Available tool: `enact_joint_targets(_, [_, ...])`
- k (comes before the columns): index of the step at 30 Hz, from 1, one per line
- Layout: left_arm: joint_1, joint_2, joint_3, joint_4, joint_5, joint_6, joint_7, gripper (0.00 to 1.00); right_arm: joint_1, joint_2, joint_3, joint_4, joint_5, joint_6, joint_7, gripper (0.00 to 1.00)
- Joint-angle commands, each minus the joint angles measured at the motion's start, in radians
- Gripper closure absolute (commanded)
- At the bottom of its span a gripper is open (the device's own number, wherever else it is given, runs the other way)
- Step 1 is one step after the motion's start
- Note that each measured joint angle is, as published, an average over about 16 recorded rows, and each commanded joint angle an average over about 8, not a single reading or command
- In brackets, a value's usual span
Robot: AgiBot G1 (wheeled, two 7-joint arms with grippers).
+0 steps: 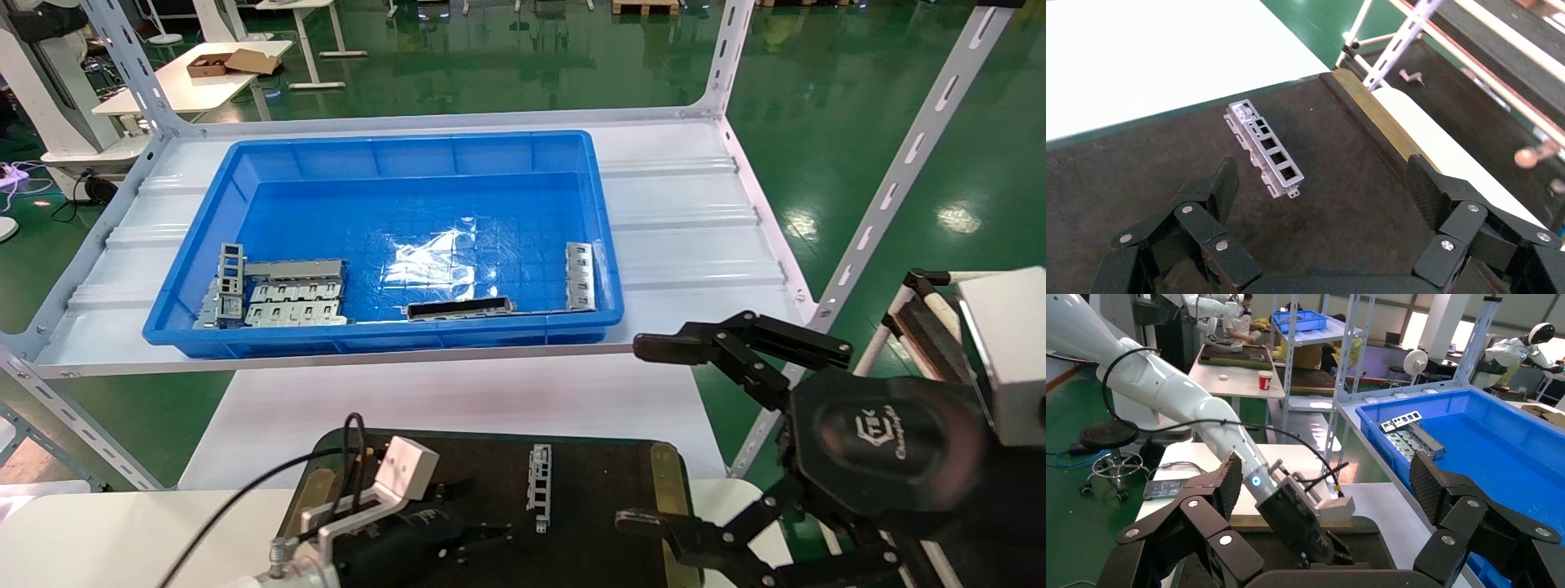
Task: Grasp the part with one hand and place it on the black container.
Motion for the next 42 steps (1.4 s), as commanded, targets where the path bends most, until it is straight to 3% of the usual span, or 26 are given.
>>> enact_joint_targets(1, [0.004,-0.022,-0.023,-0.013,-0.012,0.036,0.042,0.00,0.000,0.000,0.000,0.000,0.000,0.000,0.000,0.00])
enact_joint_targets(11, [0.032,-0.112,-0.191,-0.022,-0.187,0.294,0.325,0.00,0.000,0.000,0.000,0.000,0.000,0.000,0.000,0.00])
enact_joint_targets(17, [0.040,-0.141,-0.302,0.033,-0.316,0.485,0.528,0.00,0.000,0.000,0.000,0.000,0.000,0.000,0.000,0.00])
enact_joint_targets(22, [0.029,-0.157,-0.356,0.080,-0.383,0.611,0.634,0.00,0.000,0.000,0.000,0.000,0.000,0.000,0.000,0.00])
enact_joint_targets(29, [0.004,-0.185,-0.390,0.068,-0.429,0.691,0.664,0.00,0.000,0.000,0.000,0.000,0.000,0.000,0.000,0.00])
enact_joint_targets(42, [-0.031,-0.247,-0.430,-0.049,-0.483,0.716,0.617,0.00,0.000,0.000,0.000,0.000,0.000,0.000,0.000,0.00])
